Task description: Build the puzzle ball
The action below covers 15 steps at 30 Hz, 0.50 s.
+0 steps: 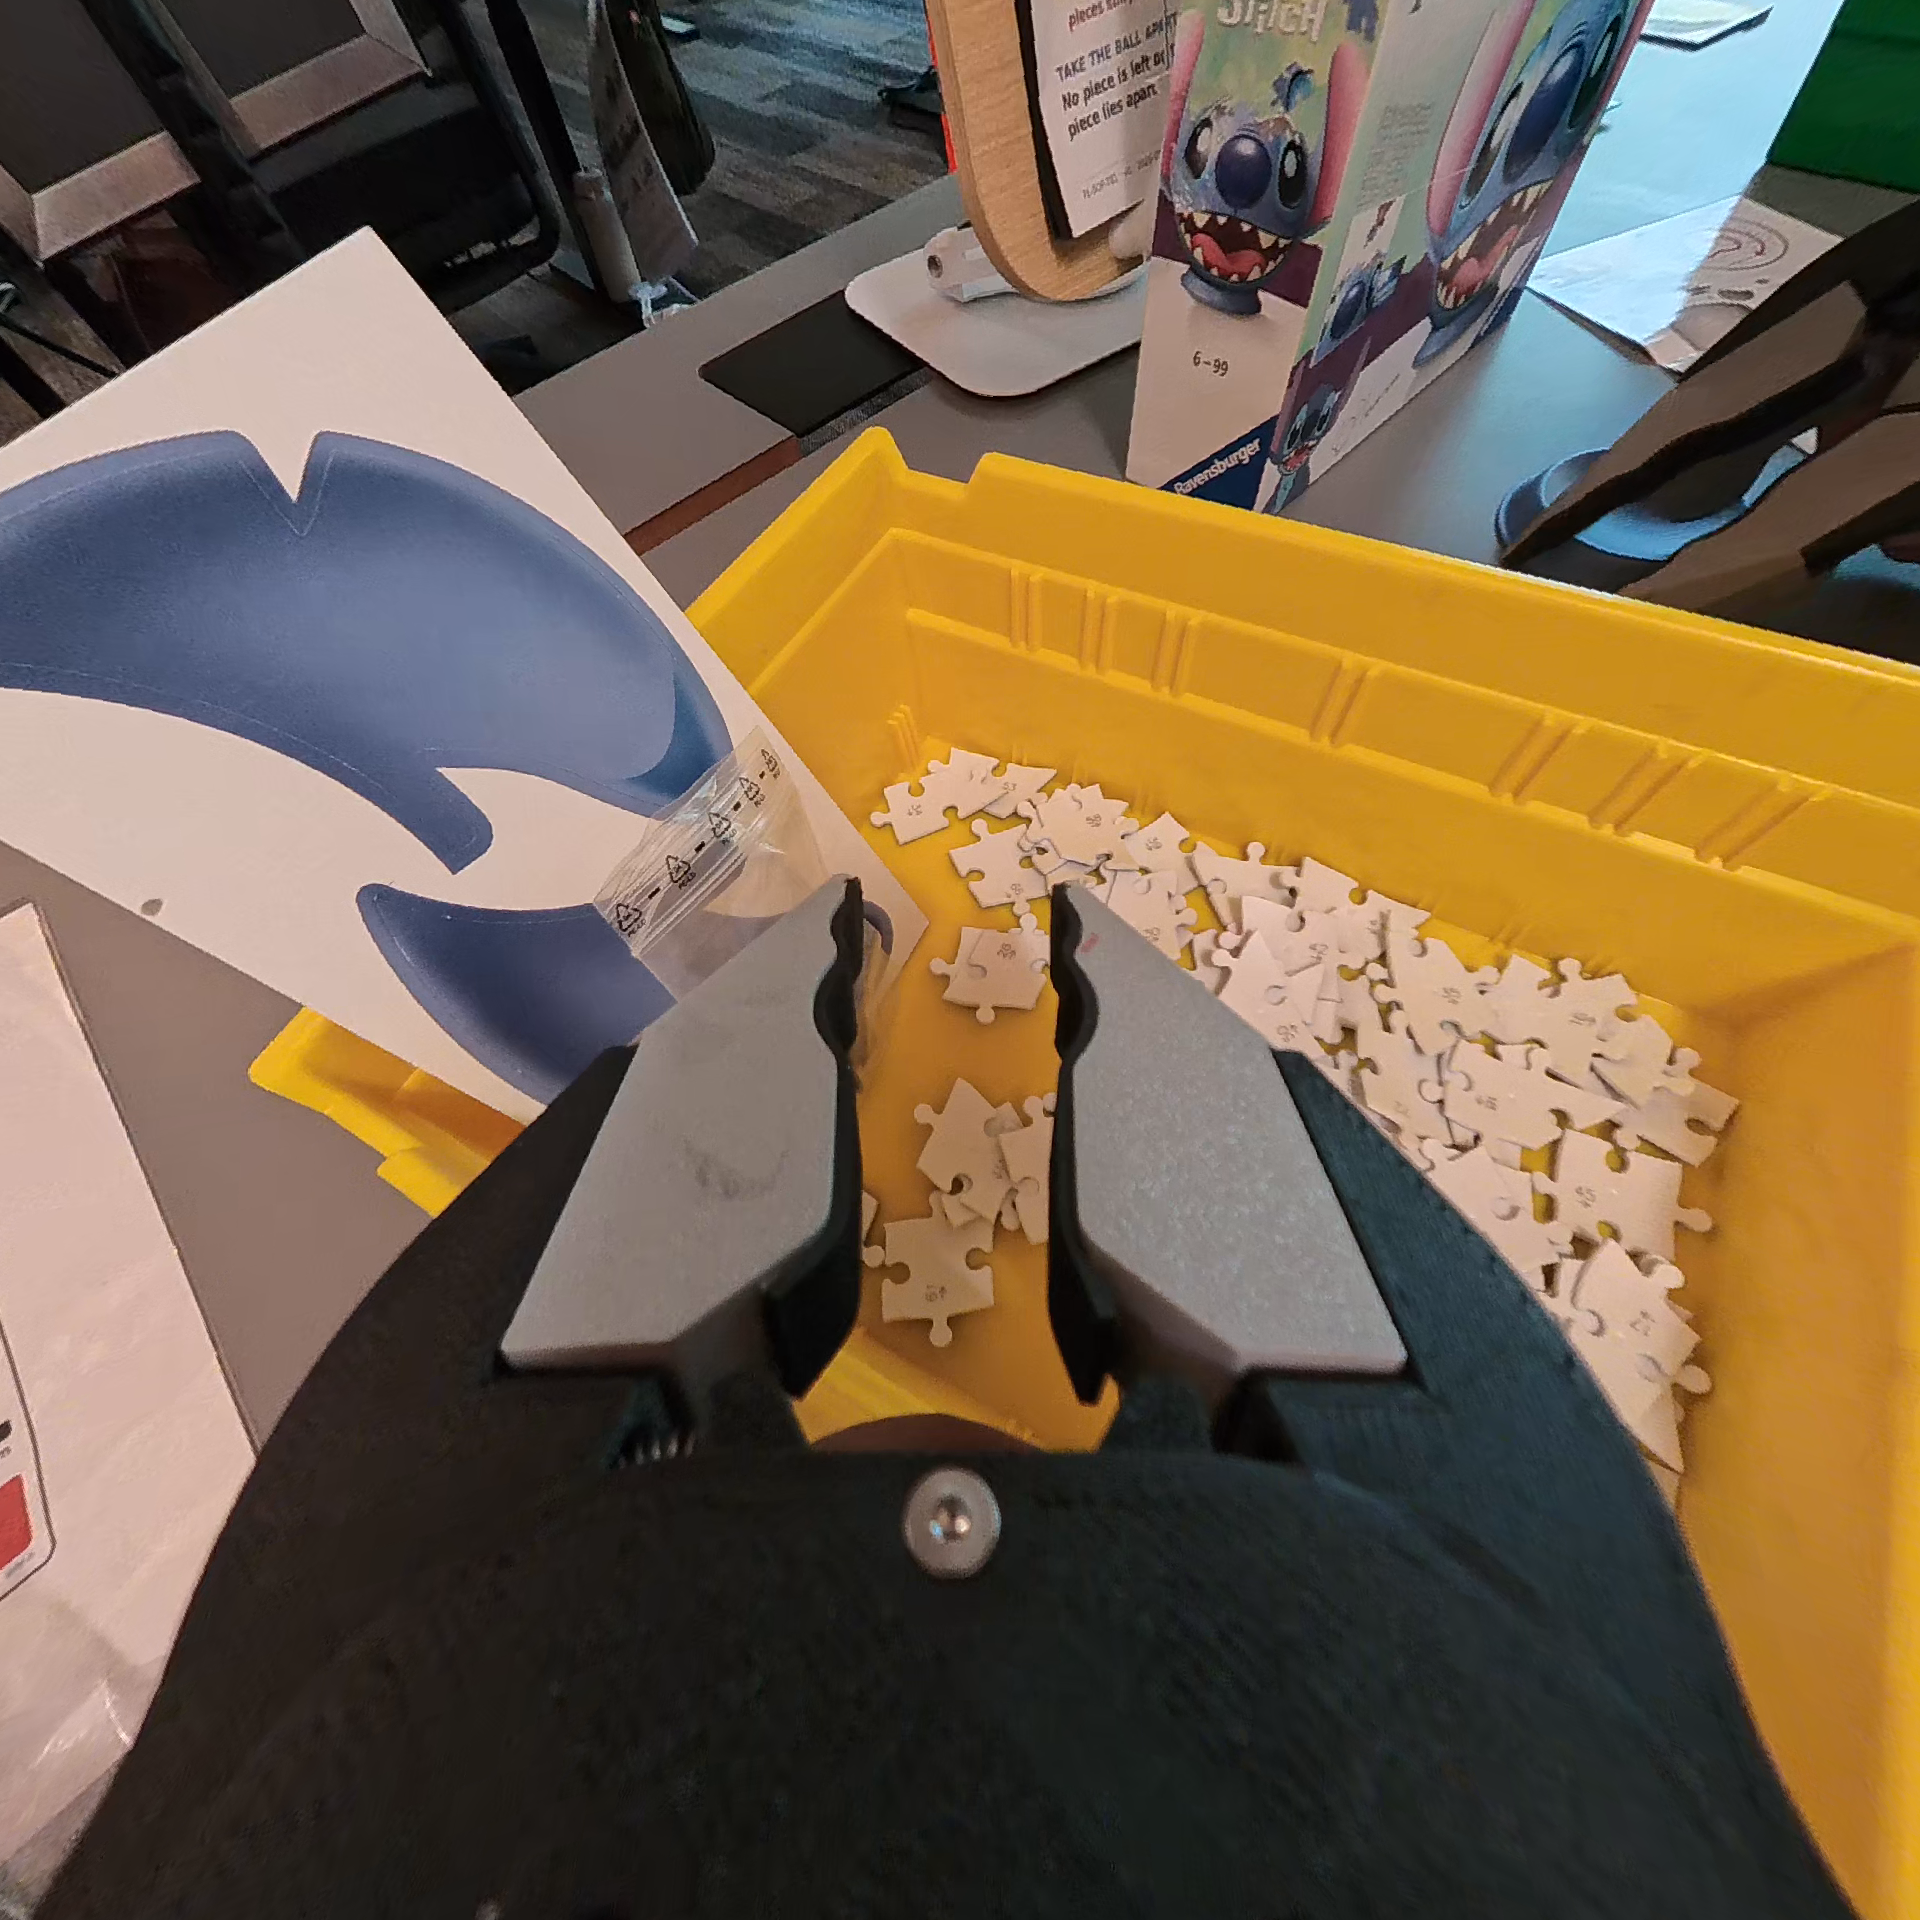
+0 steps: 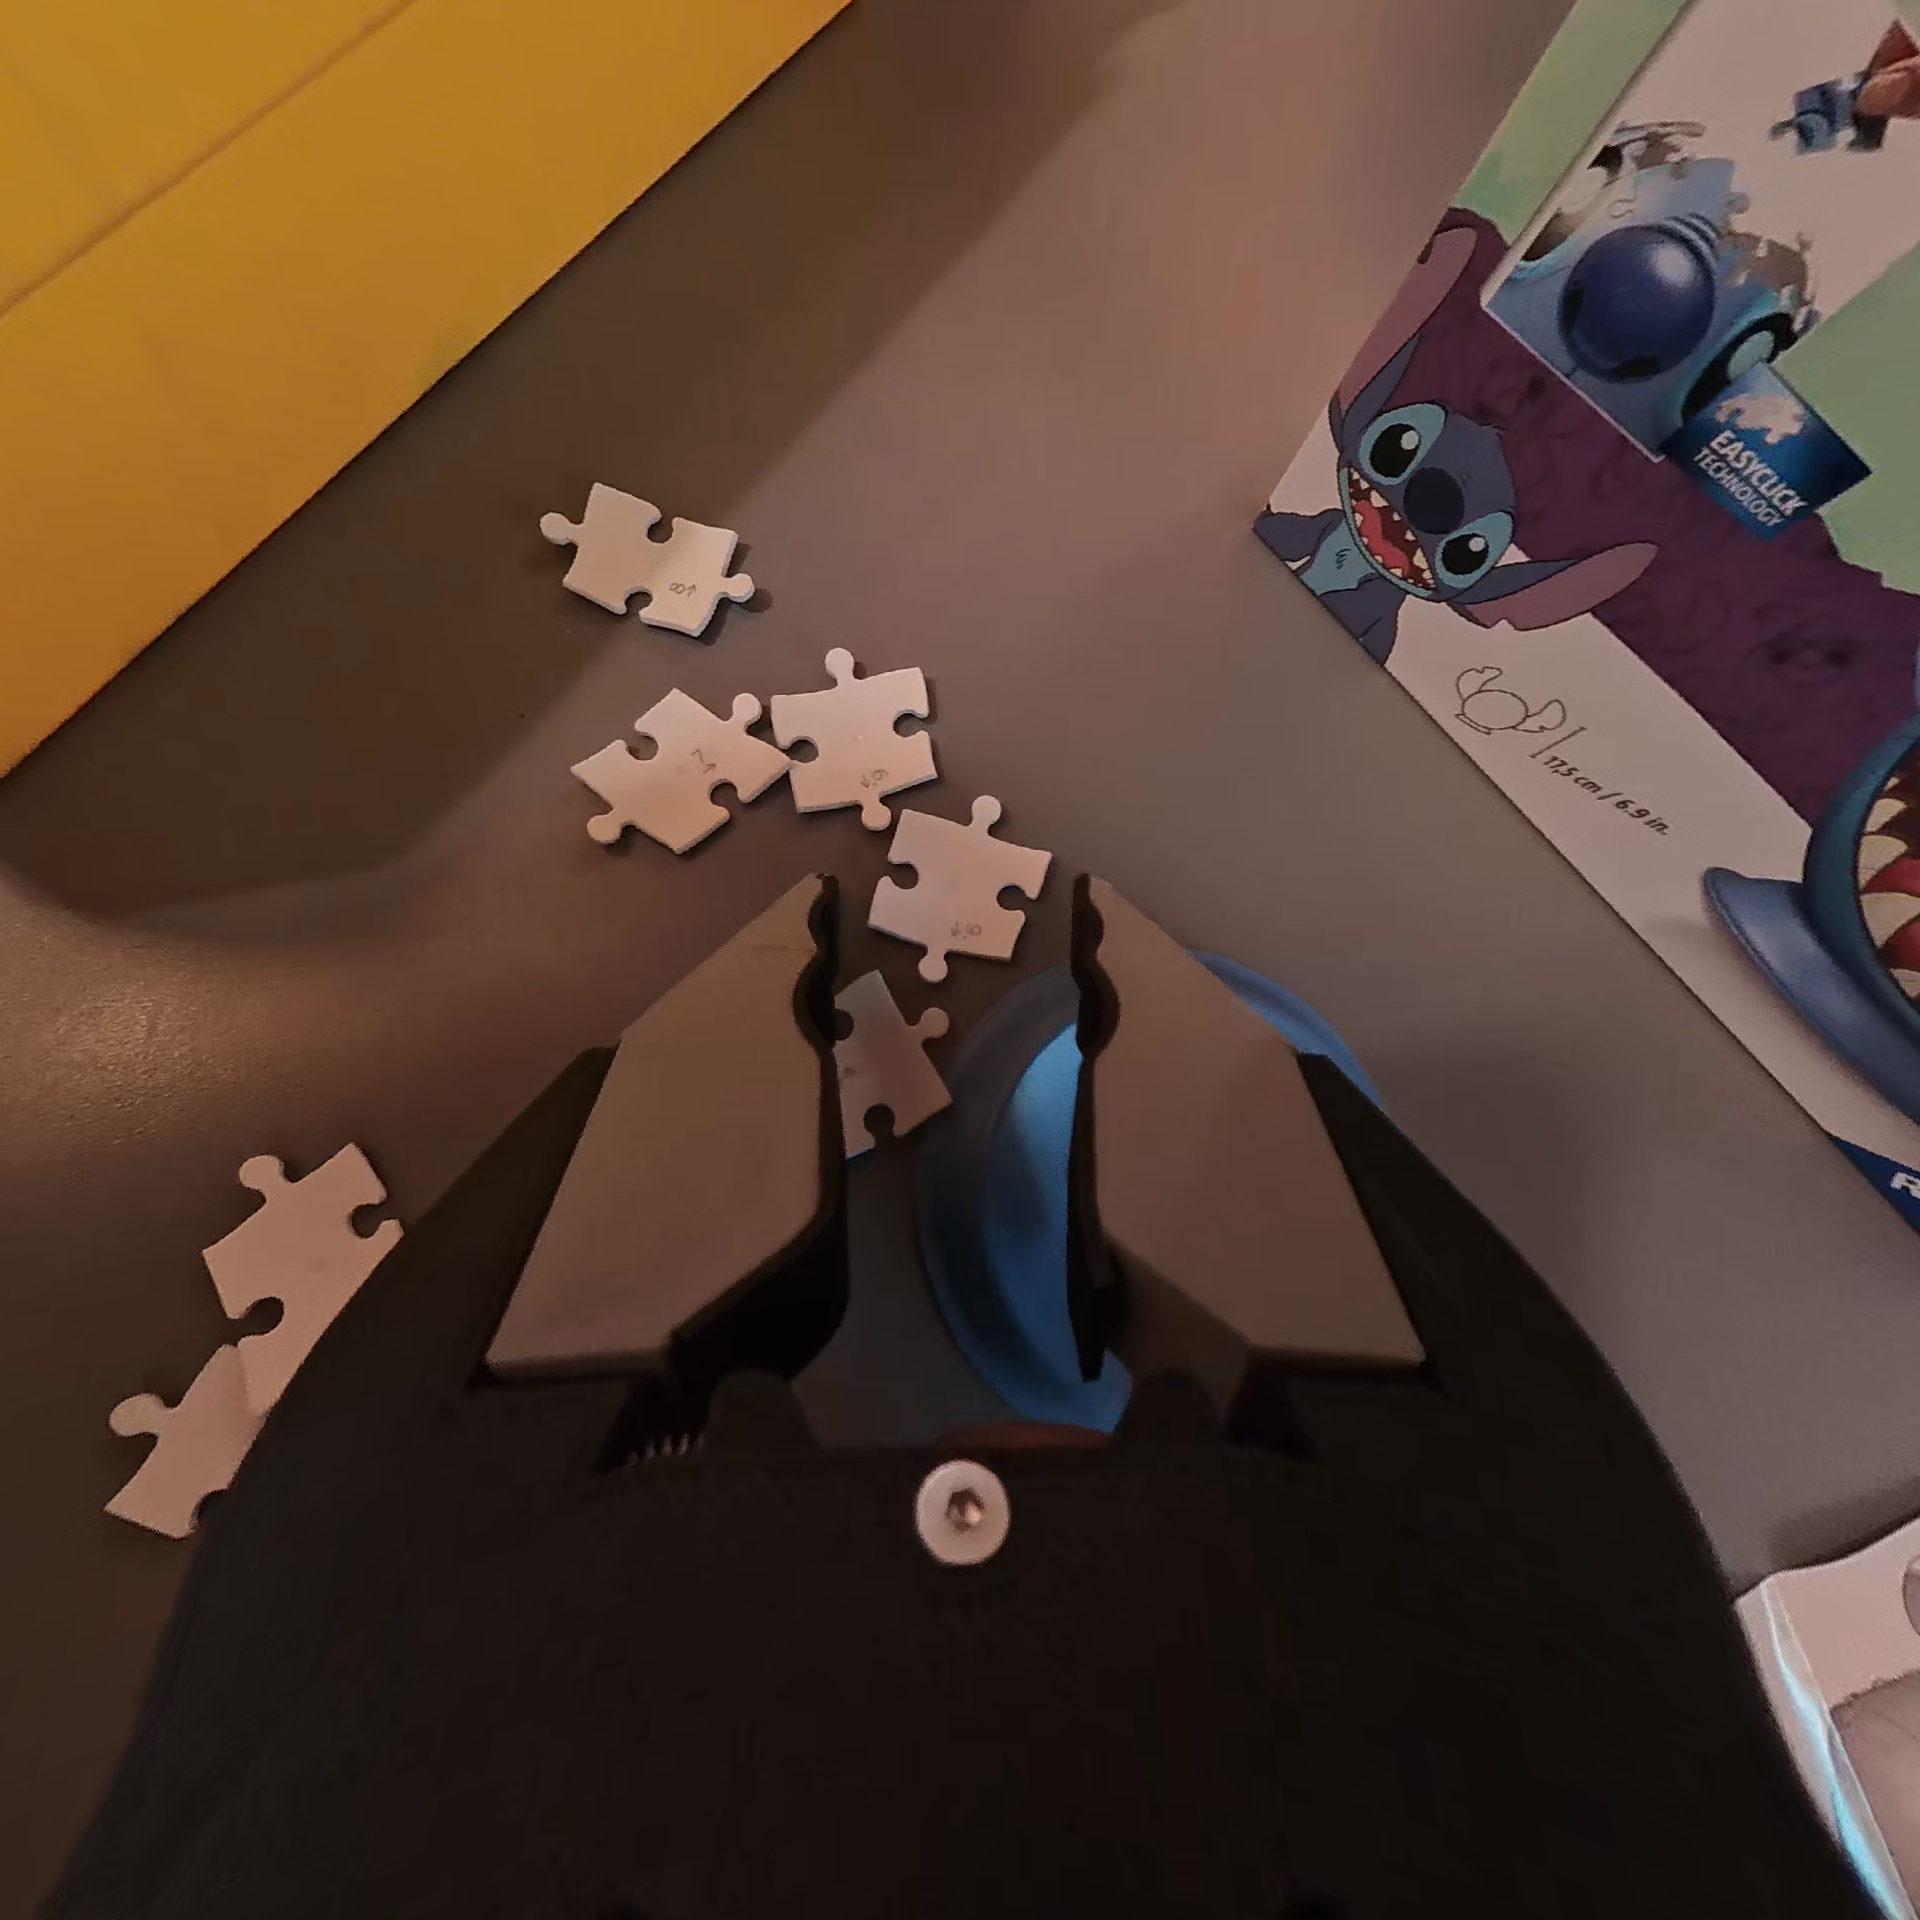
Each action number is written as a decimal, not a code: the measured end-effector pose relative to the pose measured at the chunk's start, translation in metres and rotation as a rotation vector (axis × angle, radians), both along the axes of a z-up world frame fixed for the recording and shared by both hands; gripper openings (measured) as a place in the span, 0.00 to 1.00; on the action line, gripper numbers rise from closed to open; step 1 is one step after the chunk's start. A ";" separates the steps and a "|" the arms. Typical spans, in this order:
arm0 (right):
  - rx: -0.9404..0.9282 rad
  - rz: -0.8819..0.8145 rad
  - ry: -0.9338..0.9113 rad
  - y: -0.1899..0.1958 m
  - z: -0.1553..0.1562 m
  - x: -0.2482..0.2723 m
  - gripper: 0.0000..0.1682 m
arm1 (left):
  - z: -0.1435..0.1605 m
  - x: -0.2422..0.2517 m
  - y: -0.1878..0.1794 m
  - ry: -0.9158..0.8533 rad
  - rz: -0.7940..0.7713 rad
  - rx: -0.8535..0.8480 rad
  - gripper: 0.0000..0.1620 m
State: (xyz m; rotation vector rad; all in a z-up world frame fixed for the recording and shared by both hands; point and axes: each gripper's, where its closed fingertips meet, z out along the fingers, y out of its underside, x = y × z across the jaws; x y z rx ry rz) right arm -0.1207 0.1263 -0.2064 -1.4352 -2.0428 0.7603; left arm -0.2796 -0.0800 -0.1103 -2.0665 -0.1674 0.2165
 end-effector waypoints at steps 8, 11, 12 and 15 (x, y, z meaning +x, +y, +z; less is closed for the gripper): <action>-0.061 0.001 -0.012 -0.004 -0.002 0.001 0.16 | 0.000 0.001 0.000 -0.001 -0.003 0.001 0.20; -0.057 0.000 -0.014 -0.004 -0.002 0.001 0.16 | 0.000 0.001 0.000 -0.003 -0.004 0.001 0.20; -0.057 -0.002 -0.014 -0.003 -0.002 0.001 0.16 | 0.000 0.001 0.000 -0.004 -0.004 0.001 0.20; -0.049 -0.012 -0.008 -0.001 -0.001 0.000 0.15 | 0.000 0.001 0.000 -0.004 -0.004 0.001 0.20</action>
